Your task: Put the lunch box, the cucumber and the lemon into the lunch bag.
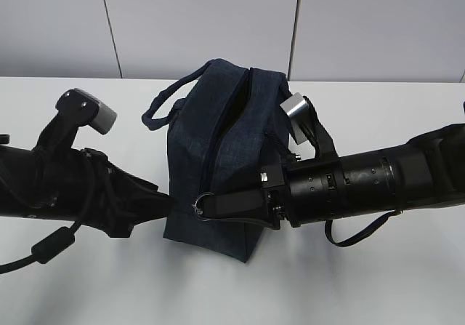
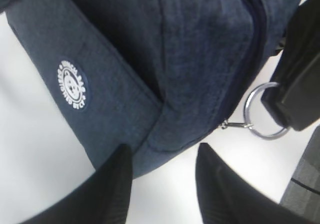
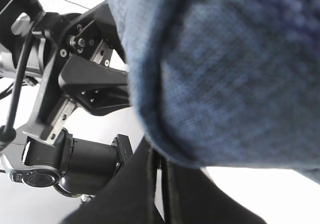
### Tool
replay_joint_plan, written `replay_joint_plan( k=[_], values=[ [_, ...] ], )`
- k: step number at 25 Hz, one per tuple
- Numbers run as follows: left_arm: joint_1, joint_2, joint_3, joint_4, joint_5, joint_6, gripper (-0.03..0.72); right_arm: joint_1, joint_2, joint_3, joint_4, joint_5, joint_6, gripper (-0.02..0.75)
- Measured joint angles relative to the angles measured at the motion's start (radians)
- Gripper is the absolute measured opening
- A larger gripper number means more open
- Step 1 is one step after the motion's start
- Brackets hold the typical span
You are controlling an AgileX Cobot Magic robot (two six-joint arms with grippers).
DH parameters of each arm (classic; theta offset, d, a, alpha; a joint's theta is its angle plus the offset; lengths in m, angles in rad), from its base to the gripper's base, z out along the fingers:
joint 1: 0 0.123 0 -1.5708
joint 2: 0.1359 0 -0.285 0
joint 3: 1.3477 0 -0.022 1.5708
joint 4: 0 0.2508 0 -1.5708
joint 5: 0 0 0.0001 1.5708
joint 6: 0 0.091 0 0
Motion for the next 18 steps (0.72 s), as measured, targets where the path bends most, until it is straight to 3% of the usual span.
replay_joint_plan(
  k=[9,18],
  values=[
    [0.0,0.025,-0.002,-0.046,0.04,0.337,0.29,0.0,0.0,0.0,0.0,0.0,0.007,0.0],
    [0.0,0.105,-0.066,-0.046,0.054,0.37,0.29,0.0,0.0,0.0,0.0,0.0,0.012,0.0]
  ],
)
